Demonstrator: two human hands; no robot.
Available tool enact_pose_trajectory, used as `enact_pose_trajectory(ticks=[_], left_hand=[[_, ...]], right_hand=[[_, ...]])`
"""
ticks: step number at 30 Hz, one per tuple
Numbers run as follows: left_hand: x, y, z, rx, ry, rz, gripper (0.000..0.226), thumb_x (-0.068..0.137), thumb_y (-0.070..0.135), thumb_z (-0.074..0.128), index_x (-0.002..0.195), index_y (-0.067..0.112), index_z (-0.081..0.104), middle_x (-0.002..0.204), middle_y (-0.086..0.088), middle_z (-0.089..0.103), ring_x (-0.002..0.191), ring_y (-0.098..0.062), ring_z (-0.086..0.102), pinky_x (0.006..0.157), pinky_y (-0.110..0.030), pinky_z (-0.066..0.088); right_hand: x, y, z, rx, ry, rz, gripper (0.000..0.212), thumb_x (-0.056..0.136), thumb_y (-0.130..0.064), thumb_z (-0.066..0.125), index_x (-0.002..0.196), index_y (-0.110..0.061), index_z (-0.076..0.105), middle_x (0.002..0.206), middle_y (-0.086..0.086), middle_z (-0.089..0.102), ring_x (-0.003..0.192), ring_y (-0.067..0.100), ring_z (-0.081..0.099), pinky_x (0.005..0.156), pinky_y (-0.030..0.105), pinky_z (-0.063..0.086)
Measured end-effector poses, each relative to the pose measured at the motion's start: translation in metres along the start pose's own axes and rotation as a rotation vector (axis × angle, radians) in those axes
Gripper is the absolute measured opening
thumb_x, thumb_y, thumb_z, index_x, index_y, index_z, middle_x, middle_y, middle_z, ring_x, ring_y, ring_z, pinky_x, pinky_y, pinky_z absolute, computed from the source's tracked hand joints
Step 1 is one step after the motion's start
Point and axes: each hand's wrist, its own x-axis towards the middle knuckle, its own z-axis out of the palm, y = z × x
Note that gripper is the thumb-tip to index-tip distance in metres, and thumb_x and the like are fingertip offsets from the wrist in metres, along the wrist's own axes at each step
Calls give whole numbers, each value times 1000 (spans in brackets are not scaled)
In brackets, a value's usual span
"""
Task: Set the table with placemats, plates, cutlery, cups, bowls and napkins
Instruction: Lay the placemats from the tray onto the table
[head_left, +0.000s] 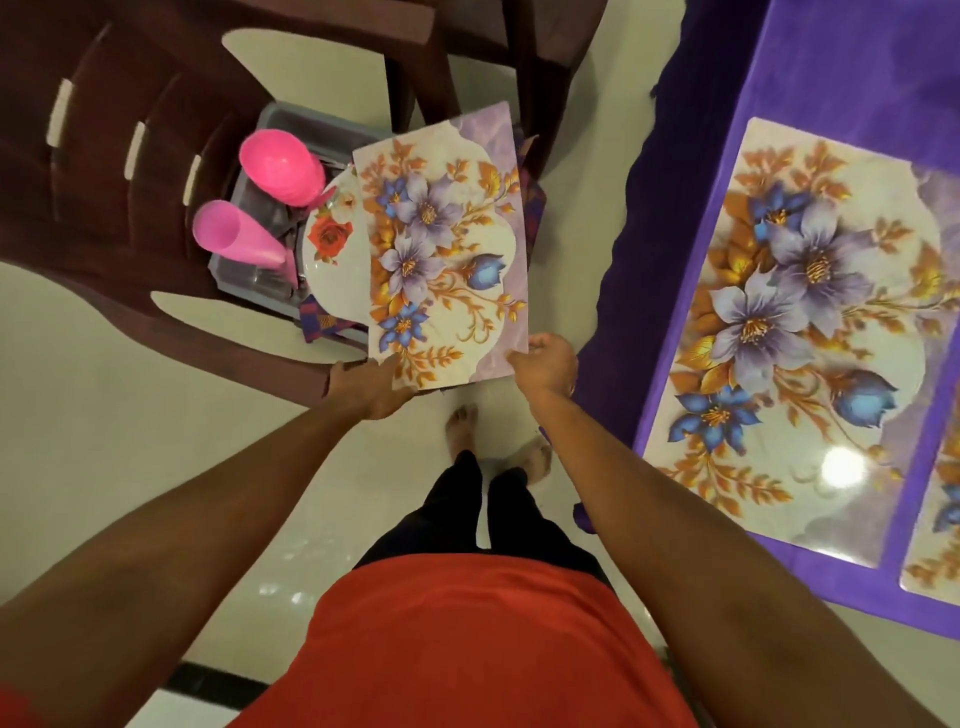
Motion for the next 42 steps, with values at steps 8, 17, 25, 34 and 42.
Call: enact_pose_trajectory(ticks=[8, 17, 25, 34, 42], left_hand=[[2, 22, 6, -364, 112, -15, 77, 93, 51, 54, 156, 24, 20, 152, -10, 44, 133, -36, 48, 106, -49, 43], [2, 14, 27, -625, 220, -120, 75, 82, 52, 69, 145, 26, 38, 139, -5, 54, 127, -30, 53, 100, -49, 51], [9, 9, 40, -1206, 181, -530, 61, 98, 34, 57, 148, 5, 38, 146, -16, 47, 130, -35, 48, 105, -46, 44], [2, 21, 44, -1168, 275, -485, 40, 95, 23, 61, 131, 5, 54, 128, -14, 61, 112, -30, 58, 87, -36, 47], [-14, 43, 17, -1198, 509, -373, 45, 91, 25, 65, 133, 11, 57, 128, -4, 61, 113, -22, 60, 95, -38, 52]], right_hand=[[-1, -4, -5, 160, 68, -38, 34, 80, -17, 82, 113, -18, 74, 93, 2, 76, 81, 16, 69, 75, 28, 55], [4, -13, -3, 197, -6, -161, 25, 93, -13, 67, 118, -12, 71, 112, 3, 75, 94, 16, 71, 77, 26, 59], [24, -16, -13, -112, -4, -286, 32, 102, -15, 52, 133, -13, 60, 128, 6, 66, 118, 25, 62, 94, 35, 53], [15, -4, -10, -200, 152, -488, 23, 97, -14, 60, 117, -16, 72, 107, 6, 66, 99, 22, 63, 81, 40, 59], [6, -38, -35, 80, 174, -465, 28, 102, -13, 52, 122, -14, 72, 112, 0, 75, 99, 16, 70, 84, 38, 62]])
